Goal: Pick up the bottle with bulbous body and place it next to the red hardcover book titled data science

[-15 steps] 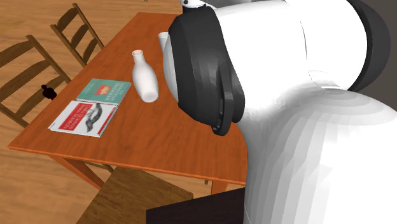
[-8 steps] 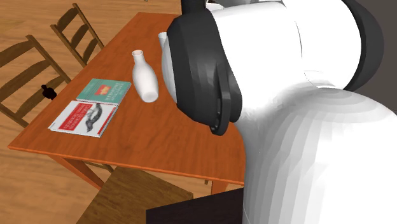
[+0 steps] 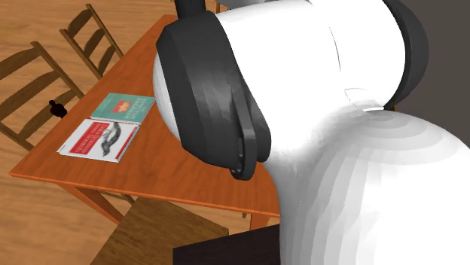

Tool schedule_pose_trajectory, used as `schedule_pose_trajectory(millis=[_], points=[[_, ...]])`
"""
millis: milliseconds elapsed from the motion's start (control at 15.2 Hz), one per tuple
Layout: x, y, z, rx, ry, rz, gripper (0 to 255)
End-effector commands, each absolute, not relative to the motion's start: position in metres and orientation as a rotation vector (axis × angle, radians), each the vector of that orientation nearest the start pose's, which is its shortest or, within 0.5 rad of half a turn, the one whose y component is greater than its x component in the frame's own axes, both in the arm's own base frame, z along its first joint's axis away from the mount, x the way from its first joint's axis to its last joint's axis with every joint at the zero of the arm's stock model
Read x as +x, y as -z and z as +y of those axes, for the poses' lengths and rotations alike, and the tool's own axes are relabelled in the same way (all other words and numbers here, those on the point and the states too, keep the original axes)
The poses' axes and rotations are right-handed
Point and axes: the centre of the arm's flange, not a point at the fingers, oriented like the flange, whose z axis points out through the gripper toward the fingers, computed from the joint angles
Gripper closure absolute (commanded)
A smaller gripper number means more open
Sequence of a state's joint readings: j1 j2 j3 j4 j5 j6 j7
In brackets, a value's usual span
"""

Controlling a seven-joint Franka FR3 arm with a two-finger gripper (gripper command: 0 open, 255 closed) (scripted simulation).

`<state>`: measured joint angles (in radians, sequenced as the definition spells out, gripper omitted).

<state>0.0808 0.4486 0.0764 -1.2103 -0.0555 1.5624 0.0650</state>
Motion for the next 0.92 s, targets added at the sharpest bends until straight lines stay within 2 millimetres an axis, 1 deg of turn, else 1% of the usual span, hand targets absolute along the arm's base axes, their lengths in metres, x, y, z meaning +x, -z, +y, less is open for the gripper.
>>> schedule_pose_trajectory(millis=[0,858], points=[[0.670,-0.517,0.115,-3.168,-0.146,-0.138,255],[0.648,-0.517,0.285,-3.168,-0.146,-0.138,255]])
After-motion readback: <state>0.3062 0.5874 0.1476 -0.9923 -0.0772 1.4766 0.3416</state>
